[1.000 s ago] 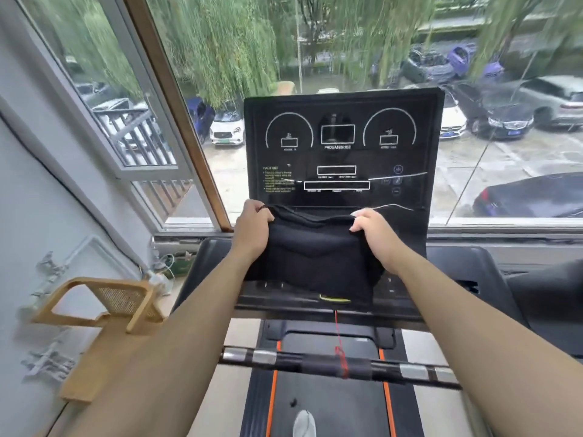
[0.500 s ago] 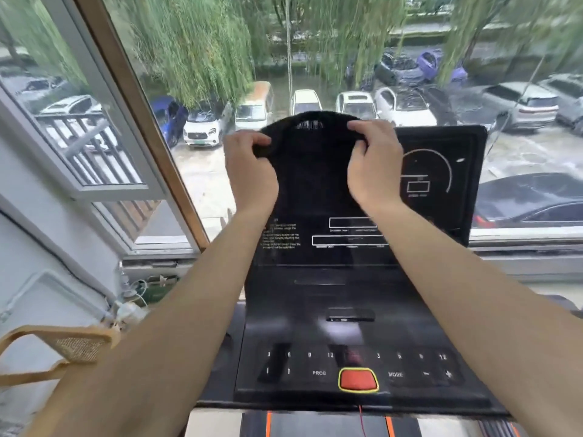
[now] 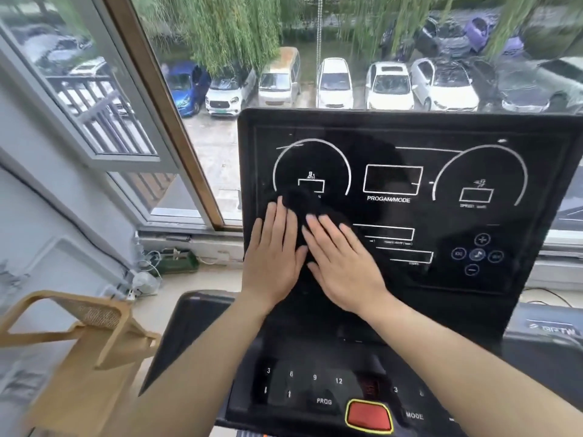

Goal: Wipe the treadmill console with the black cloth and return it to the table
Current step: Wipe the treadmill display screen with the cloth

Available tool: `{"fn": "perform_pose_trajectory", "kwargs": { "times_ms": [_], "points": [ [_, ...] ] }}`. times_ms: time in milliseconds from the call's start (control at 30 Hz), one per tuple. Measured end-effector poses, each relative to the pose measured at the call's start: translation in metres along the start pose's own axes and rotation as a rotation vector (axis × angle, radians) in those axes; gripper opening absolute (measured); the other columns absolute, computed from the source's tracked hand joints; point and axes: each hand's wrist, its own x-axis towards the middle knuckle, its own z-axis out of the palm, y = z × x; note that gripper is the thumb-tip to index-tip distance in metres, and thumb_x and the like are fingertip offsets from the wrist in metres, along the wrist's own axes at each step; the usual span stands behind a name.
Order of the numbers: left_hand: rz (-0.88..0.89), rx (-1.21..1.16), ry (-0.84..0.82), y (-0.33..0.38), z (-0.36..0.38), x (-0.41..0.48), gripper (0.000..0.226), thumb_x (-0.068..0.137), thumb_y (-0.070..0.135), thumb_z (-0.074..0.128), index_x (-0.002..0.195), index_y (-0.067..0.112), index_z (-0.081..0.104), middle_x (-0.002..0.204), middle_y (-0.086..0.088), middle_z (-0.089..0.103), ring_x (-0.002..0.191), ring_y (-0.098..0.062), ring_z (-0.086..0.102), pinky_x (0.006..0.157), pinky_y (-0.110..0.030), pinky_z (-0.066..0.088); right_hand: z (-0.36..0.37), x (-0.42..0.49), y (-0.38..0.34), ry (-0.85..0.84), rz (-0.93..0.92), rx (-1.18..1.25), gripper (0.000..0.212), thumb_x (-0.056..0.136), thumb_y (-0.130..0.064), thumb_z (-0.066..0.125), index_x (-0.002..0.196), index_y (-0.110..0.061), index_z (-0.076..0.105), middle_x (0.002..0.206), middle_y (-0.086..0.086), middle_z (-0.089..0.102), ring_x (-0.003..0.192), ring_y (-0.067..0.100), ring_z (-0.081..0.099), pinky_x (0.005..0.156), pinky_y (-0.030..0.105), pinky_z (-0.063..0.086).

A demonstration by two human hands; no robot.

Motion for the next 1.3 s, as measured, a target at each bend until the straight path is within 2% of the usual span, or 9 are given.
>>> {"fn": "perform_pose_trajectory", "kwargs": {
  "times_ms": [167, 367, 600, 733, 900, 1067, 1167, 1233, 1300],
  "points": [
    [-0.029, 0.055, 0.024, -0.009, -0.016, 0.032, 0.072, 0.104, 0.04, 0.04, 0.154, -0.003, 0.012, 0.164, -0.024, 0.014, 0.152, -0.034, 0.008, 0.122, -0.046, 0.008, -0.019, 0.042, 0.025, 0.023, -0.142, -0.086, 0.067, 0.104, -0.042, 0.039, 0.16, -0.014, 0.015, 0.168, 0.005, 0.004, 0.155, 0.025, 0.01, 0.125, 0.041, 0.004],
    [-0.071, 0.019, 0.235, -0.016, -0.062, 0.125, 0.07, 0.105, 0.042, 0.033, 0.156, -0.002, 0.016, 0.165, -0.023, 0.015, 0.153, -0.036, 0.011, 0.124, -0.049, 0.01, -0.069, 0.109, 0.065, 0.15, 0.063, -0.093, 0.065, 0.105, -0.046, 0.032, 0.161, -0.018, 0.014, 0.17, 0.008, 0.005, 0.156, 0.029, 0.003, 0.126, 0.048, 0.005],
    [0.038, 0.06, 0.058, -0.008, 0.018, -0.013, 0.069, 0.1, 0.041, 0.043, 0.151, -0.001, 0.024, 0.161, -0.024, 0.019, 0.151, -0.038, 0.014, 0.123, -0.048, 0.002, 0.012, -0.009, 0.001, 0.031, -0.076, -0.087, 0.067, 0.102, -0.042, 0.045, 0.159, -0.016, 0.022, 0.167, 0.006, 0.021, 0.154, 0.029, 0.015, 0.124, 0.045, 0.006],
    [0.024, 0.11, 0.074, -0.002, 0.013, -0.001, 0.069, 0.101, 0.041, 0.041, 0.151, -0.004, 0.022, 0.16, -0.025, 0.019, 0.151, -0.038, 0.013, 0.123, -0.049, 0.004, -0.002, 0.006, 0.021, 0.027, -0.172, -0.146, 0.067, 0.103, -0.048, 0.039, 0.16, -0.018, 0.022, 0.168, 0.004, 0.019, 0.154, 0.026, 0.016, 0.125, 0.042, 0.006],
    [-0.037, 0.035, 0.217, 0.029, -0.041, 0.111, 0.072, 0.103, 0.041, 0.037, 0.157, -0.001, 0.014, 0.164, -0.026, 0.014, 0.153, -0.038, 0.01, 0.123, -0.051, 0.005, -0.065, 0.07, 0.107, 0.125, -0.017, -0.162, 0.068, 0.105, -0.051, 0.031, 0.161, -0.016, 0.015, 0.169, 0.009, 0.009, 0.156, 0.028, 0.006, 0.126, 0.045, 0.008],
    [0.139, 0.03, 0.214, 0.074, -0.03, 0.114, 0.07, 0.104, 0.042, 0.035, 0.158, 0.004, 0.013, 0.165, -0.018, 0.002, 0.154, -0.034, 0.006, 0.124, -0.049, 0.004, -0.049, 0.012, 0.127, 0.159, 0.187, -0.119, 0.068, 0.104, -0.047, 0.041, 0.16, -0.014, 0.019, 0.167, 0.01, 0.007, 0.155, 0.029, 0.008, 0.126, 0.046, 0.011],
    [0.255, 0.048, 0.11, 0.088, 0.008, 0.051, 0.071, 0.101, 0.041, 0.045, 0.156, 0.004, 0.02, 0.166, -0.016, 0.012, 0.154, -0.032, 0.008, 0.123, -0.047, 0.004, -0.007, -0.048, 0.094, 0.113, 0.176, -0.099, 0.072, 0.1, -0.044, 0.052, 0.157, -0.012, 0.02, 0.165, 0.01, 0.016, 0.153, 0.033, 0.018, 0.122, 0.048, 0.015],
    [0.288, 0.093, 0.044, 0.082, 0.025, 0.01, 0.072, 0.1, 0.042, 0.049, 0.154, 0.002, 0.023, 0.162, -0.016, 0.023, 0.153, -0.031, 0.008, 0.123, -0.045, 0.001, 0.013, -0.074, 0.074, 0.076, 0.064, -0.135, 0.073, 0.098, -0.046, 0.056, 0.156, -0.012, 0.026, 0.162, 0.009, 0.03, 0.149, 0.032, 0.025, 0.121, 0.047, 0.018],
    [0.28, 0.138, 0.03, 0.07, 0.028, 0.002, 0.071, 0.099, 0.043, 0.049, 0.151, 0.001, 0.026, 0.158, -0.018, 0.034, 0.151, -0.032, 0.014, 0.123, -0.044, 0.003, 0.013, -0.069, 0.076, 0.071, -0.054, -0.143, 0.073, 0.099, -0.049, 0.053, 0.157, -0.014, 0.025, 0.163, 0.007, 0.027, 0.149, 0.03, 0.025, 0.122, 0.045, 0.017]
  ]
}}
